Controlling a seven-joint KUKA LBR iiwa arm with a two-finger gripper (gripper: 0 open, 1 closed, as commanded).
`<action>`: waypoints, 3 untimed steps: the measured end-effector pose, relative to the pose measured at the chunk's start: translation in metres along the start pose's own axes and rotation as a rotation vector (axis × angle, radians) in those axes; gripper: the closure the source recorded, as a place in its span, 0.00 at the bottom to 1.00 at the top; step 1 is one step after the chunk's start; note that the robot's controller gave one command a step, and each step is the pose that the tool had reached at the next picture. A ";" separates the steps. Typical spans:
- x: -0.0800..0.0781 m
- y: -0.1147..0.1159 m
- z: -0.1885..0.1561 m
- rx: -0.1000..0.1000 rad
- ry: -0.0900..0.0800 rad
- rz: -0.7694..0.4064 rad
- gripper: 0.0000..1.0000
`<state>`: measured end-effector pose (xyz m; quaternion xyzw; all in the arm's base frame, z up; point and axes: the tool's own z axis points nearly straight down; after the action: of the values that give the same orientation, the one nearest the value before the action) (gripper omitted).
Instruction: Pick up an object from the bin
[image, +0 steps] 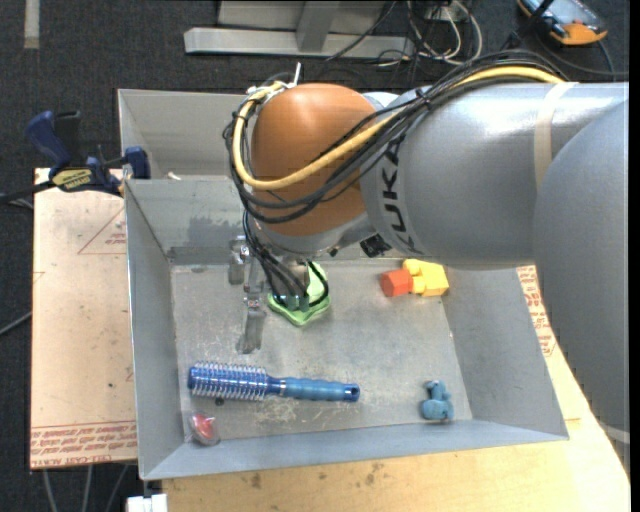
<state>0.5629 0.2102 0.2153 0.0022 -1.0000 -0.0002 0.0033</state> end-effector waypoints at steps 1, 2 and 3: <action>0.073 -0.032 0.148 -0.001 -0.012 -0.175 0.00; 0.080 -0.013 0.114 -0.001 -0.011 -0.221 0.00; 0.082 -0.039 0.116 0.000 -0.008 -0.185 0.00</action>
Offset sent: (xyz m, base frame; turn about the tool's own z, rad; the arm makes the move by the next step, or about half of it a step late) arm -0.0744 -0.0324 -0.1453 -0.1767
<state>0.4807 0.1711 0.0997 0.0947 -0.9955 -0.0004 -0.0005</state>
